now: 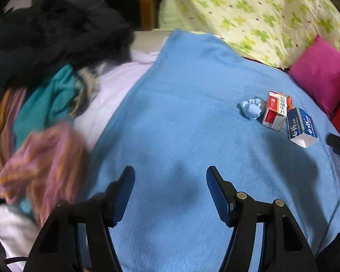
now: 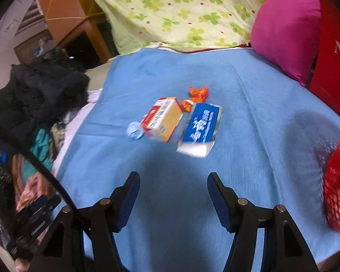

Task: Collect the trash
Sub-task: 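Grasp the white tissue with the left tool while the right grasps the blue toothpaste box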

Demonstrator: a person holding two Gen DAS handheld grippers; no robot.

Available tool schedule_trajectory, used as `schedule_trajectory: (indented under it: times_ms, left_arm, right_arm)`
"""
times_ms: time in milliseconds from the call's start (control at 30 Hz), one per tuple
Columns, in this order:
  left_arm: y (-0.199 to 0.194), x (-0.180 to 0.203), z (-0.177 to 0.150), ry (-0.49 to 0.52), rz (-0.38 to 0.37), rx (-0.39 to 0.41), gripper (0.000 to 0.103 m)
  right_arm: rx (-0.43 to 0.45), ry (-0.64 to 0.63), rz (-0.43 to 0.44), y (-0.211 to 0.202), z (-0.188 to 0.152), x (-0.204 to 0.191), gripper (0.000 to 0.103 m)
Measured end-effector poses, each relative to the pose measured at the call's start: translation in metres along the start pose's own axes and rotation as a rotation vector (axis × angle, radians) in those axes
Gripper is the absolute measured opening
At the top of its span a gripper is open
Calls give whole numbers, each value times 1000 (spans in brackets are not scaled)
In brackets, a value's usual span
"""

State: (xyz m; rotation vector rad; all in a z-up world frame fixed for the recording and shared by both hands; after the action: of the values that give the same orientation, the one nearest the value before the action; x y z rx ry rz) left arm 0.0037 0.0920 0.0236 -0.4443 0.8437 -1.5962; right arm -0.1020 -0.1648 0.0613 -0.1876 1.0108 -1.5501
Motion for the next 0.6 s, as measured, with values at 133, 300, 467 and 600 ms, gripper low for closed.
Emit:
schedule_trajectory:
  times_ms: [133,300,467,600]
  left_arm:
    - [15,29,30,71,-47,37,66]
    - [44,76,71,180,-170,76,66]
    - [77,115,95,281,-247,64,66]
    - [97,133,102,307,-377,-4,65]
  right_arm:
    - [17,53,-69,37,26,23,66]
    - [18,120,-140,72,53,47,69]
    - [-43,146,-135,97,58,59,69]
    - [-36,129,-108,94,56,67,64]
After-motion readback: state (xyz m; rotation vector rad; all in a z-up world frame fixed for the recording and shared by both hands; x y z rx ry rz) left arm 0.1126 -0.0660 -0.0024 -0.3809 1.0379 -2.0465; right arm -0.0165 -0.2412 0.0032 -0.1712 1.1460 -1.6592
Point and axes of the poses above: each gripper's, at about its wrist camera, not at the fingertips, and y roughly the way its jaws point, x to its right, z to its top, the point moved 1 cm from there along y, roughly the way its jaws point, and after that the axes turned 13 degrees about z, right-handed, at the moved point
